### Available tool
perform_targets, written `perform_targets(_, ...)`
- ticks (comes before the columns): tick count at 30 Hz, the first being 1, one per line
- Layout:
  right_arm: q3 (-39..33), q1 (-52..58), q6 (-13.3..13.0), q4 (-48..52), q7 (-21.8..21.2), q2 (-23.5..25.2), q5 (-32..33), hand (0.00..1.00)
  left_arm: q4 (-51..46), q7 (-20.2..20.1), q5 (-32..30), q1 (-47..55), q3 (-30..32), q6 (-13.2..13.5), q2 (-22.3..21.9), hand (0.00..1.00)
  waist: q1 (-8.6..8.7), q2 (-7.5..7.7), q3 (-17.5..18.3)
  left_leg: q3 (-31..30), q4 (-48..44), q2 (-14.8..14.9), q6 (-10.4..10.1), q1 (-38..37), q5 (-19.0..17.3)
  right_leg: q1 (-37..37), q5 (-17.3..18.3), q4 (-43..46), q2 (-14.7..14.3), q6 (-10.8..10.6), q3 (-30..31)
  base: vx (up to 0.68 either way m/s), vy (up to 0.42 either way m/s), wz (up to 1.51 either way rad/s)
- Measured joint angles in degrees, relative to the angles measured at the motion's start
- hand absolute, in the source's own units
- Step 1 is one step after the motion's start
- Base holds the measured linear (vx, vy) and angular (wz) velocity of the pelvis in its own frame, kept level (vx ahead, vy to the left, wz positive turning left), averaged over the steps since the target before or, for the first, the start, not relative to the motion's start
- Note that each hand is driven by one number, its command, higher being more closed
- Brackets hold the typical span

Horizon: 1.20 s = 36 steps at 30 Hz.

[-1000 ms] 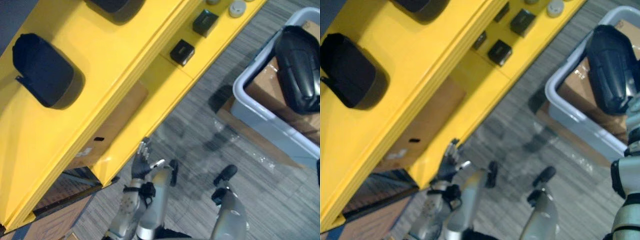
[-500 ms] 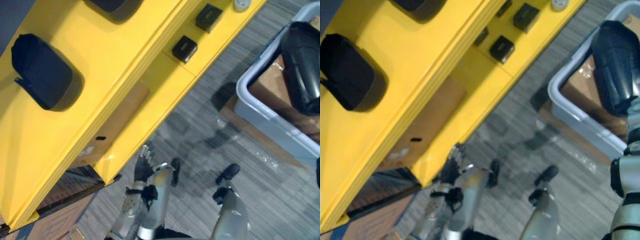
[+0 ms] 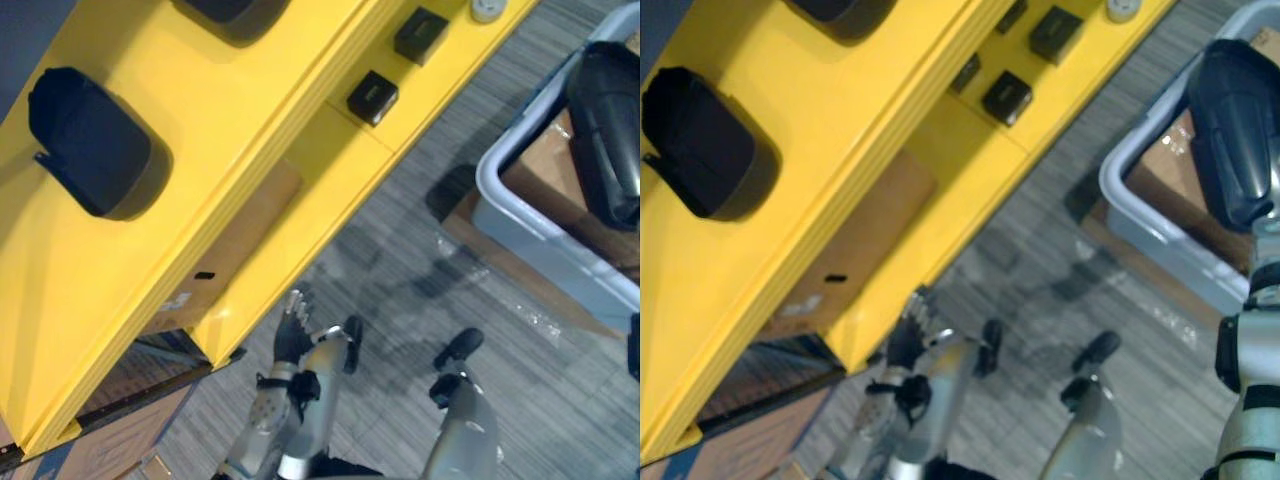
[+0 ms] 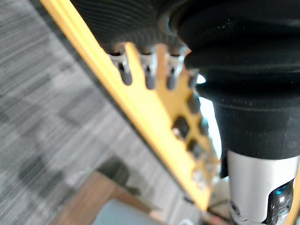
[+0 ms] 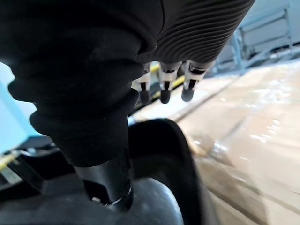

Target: Walk over and take plastic housings, then place them on the shelf

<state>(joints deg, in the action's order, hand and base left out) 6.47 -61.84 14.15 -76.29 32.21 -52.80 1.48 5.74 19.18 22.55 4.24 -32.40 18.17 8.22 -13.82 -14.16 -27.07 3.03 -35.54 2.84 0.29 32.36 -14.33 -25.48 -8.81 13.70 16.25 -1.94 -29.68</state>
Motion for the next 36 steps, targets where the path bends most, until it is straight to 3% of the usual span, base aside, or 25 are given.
perform_targets(7,-1.7,-0.5,1.7,-0.9,-0.3,-0.9,-0.1,0.00,0.0,0.7,0.1,-1.9,-0.5,-0.9,-1.4,0.00,-1.13,-1.56,1.1,-0.4,-0.1,-0.5,0.0,0.5,0.0,-1.0,1.3,2.0,0.9,-0.2,-0.1,-0.02,0.036,0.04)
perform_targets(8,-1.7,-1.1,2.2,-0.9,-0.8,-1.0,-0.1,1.00,0.0,0.7,0.1,-2.2,-0.5,-0.9,-1.6,0.00,-1.19,-1.66,1.2,-0.5,-0.2,-0.5,0.0,0.8,0.0,-1.3,1.4,2.2,1.0,-0.1,-0.1,-0.05,0.023,0.01)
perform_targets(13,-0.7,-2.2,4.0,0.1,-5.7,-2.3,-2.8,1.00,0.4,0.7,0.1,-3.6,-0.5,-1.7,-1.8,0.00,-1.43,-1.70,1.2,-0.6,-0.5,-0.5,0.0,1.9,0.0,-2.4,1.8,3.0,1.1,0.0,-0.2,-0.04,0.022,0.01)
perform_targets(18,4.5,-2.3,6.6,0.5,-11.4,-5.8,-12.6,1.00,1.8,0.2,0.2,-4.6,-0.2,-1.6,-1.8,0.00,-1.86,-2.25,1.6,-1.3,-0.8,-0.3,0.0,2.6,0.0,-2.5,2.0,3.1,1.0,0.2,-1.2,-0.02,0.036,0.05)
perform_targets(24,8.6,-2.6,10.0,0.3,-13.5,-6.2,-16.1,1.00,1.6,-0.7,0.1,-4.6,0.4,-1.3,-0.3,0.00,-2.76,-2.26,1.6,-1.9,-1.1,0.0,-0.2,2.7,0.1,-2.1,2.0,2.9,0.6,0.2,-1.7,0.00,0.010,0.02)
perform_targets(29,8.8,-1.9,9.7,-0.9,-13.4,-5.5,-13.4,1.00,-1.1,-1.8,0.1,-3.1,3.2,-0.9,1.0,0.00,-2.80,-2.21,1.6,-2.7,-1.1,0.0,-0.2,1.3,0.1,0.6,1.8,1.2,0.0,0.0,-2.9,-0.03,0.046,0.08)
perform_targets(36,7.2,-0.5,3.4,-0.8,-7.1,-4.8,-12.5,1.00,-5.0,-2.1,0.1,1.2,6.1,-0.4,2.7,0.00,-2.16,-1.15,0.8,-3.2,-0.8,0.5,-0.4,-0.8,-0.1,4.2,0.1,-1.8,-1.5,-0.5,-3.2,-0.03,0.054,0.01)
